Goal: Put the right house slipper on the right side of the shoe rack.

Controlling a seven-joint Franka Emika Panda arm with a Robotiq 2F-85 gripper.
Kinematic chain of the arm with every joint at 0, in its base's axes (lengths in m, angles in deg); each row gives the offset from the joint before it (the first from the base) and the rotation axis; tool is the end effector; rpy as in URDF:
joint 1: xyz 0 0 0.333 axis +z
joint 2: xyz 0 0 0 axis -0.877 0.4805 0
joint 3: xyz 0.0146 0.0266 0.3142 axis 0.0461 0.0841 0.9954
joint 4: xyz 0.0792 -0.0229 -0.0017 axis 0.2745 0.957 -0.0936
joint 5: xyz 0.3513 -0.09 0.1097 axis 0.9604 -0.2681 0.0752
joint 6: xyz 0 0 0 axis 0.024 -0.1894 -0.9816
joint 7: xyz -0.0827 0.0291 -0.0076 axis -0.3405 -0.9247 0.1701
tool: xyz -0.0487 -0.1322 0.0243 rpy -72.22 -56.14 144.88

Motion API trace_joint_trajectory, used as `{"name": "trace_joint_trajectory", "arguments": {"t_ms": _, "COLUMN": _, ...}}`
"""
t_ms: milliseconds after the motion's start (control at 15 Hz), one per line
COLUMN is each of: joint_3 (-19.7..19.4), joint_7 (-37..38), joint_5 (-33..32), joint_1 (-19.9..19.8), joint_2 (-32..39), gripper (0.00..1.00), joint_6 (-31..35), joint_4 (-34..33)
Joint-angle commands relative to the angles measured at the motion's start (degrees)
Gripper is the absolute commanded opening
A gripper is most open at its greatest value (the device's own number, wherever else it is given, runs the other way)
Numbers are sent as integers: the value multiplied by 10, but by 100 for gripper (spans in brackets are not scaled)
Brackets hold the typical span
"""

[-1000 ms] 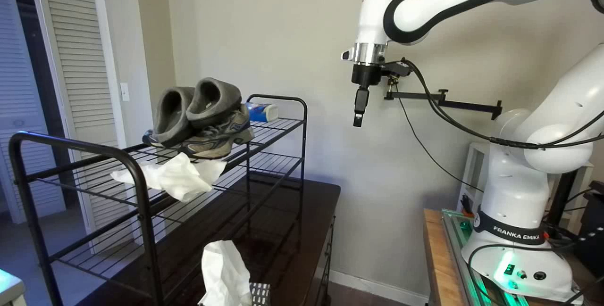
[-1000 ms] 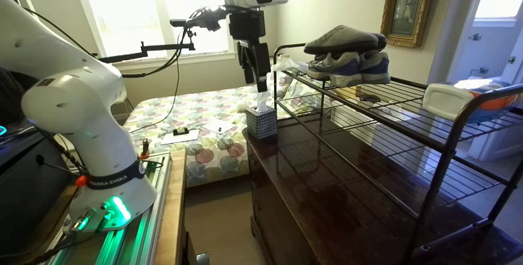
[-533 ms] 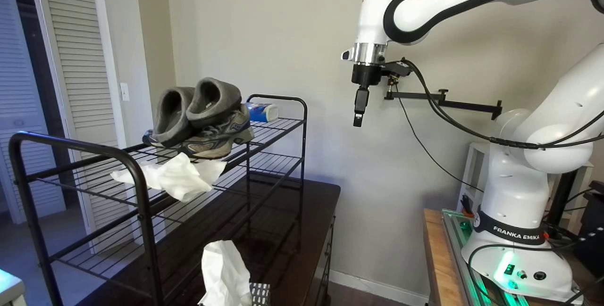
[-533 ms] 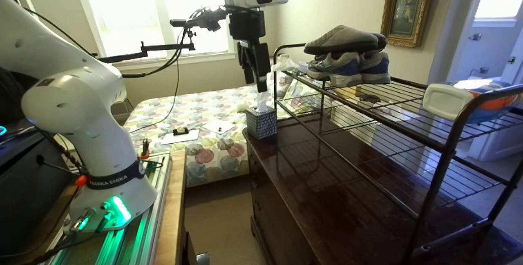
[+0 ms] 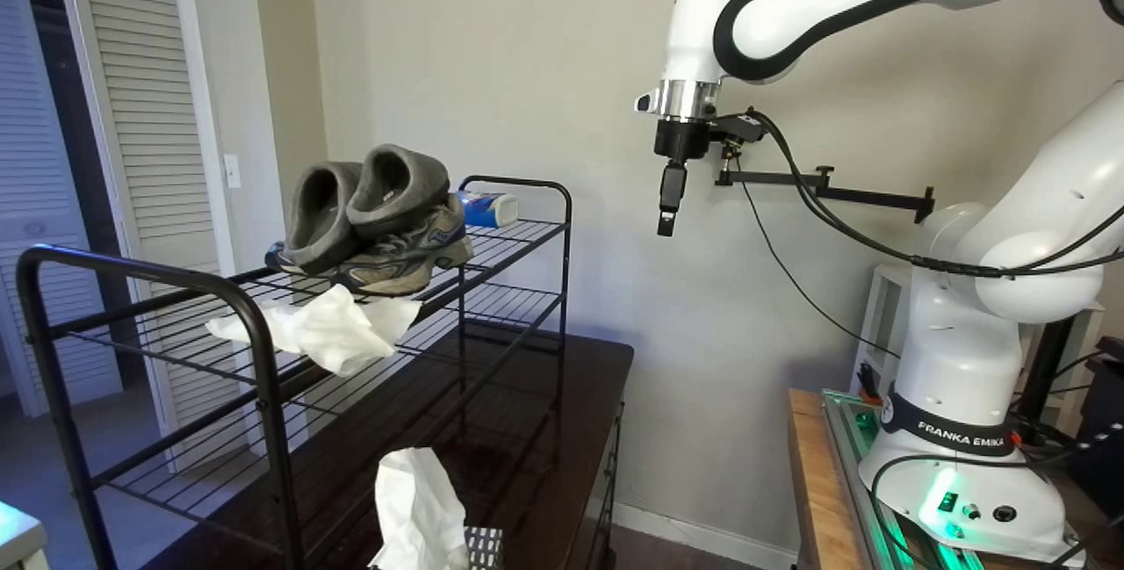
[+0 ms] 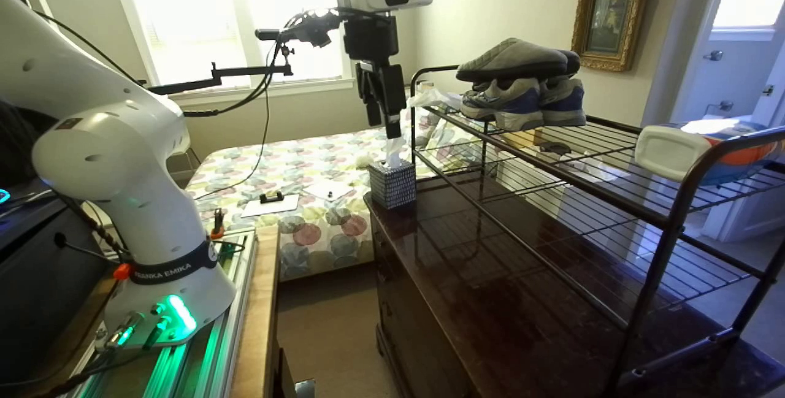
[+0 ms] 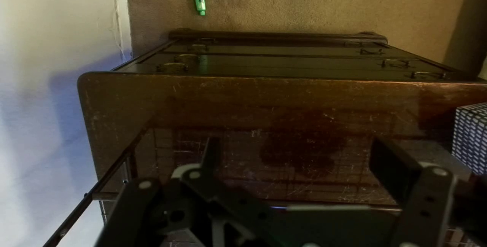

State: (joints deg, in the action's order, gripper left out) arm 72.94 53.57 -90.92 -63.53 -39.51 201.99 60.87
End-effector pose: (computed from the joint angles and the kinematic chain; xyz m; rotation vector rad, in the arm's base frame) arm 0.3622 -0.0513 0.4471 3.0793 0.1392 0.1089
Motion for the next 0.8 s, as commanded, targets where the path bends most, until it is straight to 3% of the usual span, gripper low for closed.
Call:
{"name": "trace_joint_trajectory", "arguments": {"t_ms": 0, "joint_3": 0, "joint_7": 0, "joint_5": 0, "joint_1": 1, "joint_2": 0, "gripper": 100, "joint_6": -2, "joint_4": -1}}
{"name": "trace_joint_trajectory", "arguments": {"t_ms": 267, "joint_3": 0, "joint_7": 0, "joint_5": 0, "joint_1": 1, "joint_2": 0, "gripper": 100, "joint_6": -2, "joint_4": -1}}
{"name": "trace_joint_trajectory", "arguments": {"t_ms": 733, "joint_3": 66, "joint_7": 3, "joint_5": 5, "joint_1": 68, "joint_2": 44, "gripper": 100, "joint_6": 69, "joint_4": -63}}
